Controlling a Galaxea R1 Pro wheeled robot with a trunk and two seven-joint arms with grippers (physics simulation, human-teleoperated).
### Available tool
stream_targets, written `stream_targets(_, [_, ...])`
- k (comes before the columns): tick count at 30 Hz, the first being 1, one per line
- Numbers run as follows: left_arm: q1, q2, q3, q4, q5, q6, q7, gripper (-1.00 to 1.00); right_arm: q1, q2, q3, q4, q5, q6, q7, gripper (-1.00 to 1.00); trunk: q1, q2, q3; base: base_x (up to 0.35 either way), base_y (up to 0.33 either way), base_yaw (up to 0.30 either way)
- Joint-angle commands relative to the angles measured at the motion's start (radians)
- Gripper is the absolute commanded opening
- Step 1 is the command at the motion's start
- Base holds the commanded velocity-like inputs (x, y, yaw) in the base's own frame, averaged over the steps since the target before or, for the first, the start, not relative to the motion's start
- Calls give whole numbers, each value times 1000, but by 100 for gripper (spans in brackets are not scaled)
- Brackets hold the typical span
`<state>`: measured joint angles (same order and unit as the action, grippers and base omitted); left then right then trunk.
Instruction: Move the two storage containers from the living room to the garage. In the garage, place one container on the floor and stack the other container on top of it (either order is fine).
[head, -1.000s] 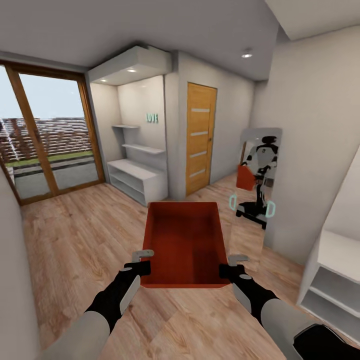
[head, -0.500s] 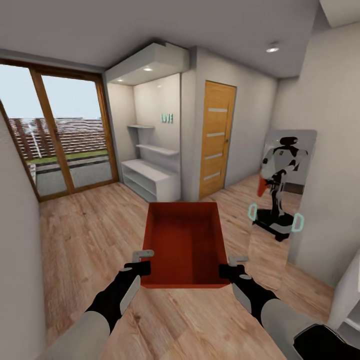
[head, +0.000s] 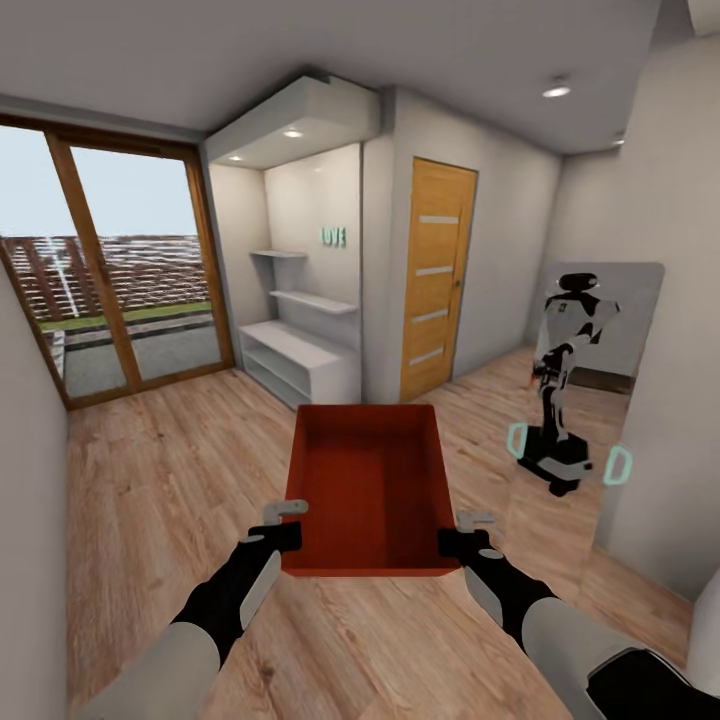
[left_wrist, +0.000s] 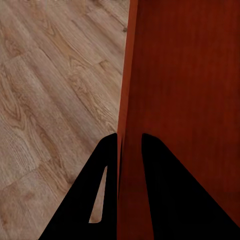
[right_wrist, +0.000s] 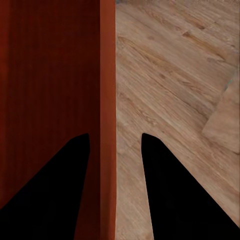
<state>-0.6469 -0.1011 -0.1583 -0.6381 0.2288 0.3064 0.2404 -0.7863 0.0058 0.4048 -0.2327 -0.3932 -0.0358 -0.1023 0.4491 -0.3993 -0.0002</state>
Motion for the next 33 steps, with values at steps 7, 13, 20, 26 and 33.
stream_targets(7, [0,8,92,-2,-8,7,15,-100,-1,-2,-10,1,-12,-7,0,-100,1,-1,0,322,0,0])
stream_targets(13, [0,8,92,-2,-8,7,15,-100,-1,-1,-11,1,-12,-7,0,-100,1,-1,0,322,0,0])
stream_targets(20, [0,8,92,-3,-8,7,15,-100,-1,-3,-11,1,-12,-7,0,-100,1,-1,0,322,0,0])
stream_targets(26, [0,8,92,-5,-8,7,15,-100,-1,-2,-10,1,-12,-7,0,-100,1,-1,0,322,0,0])
stream_targets(33, [0,8,92,-6,-8,7,15,-100,-1,-2,-10,1,-12,-7,0,-100,1,-1,0,322,0,0])
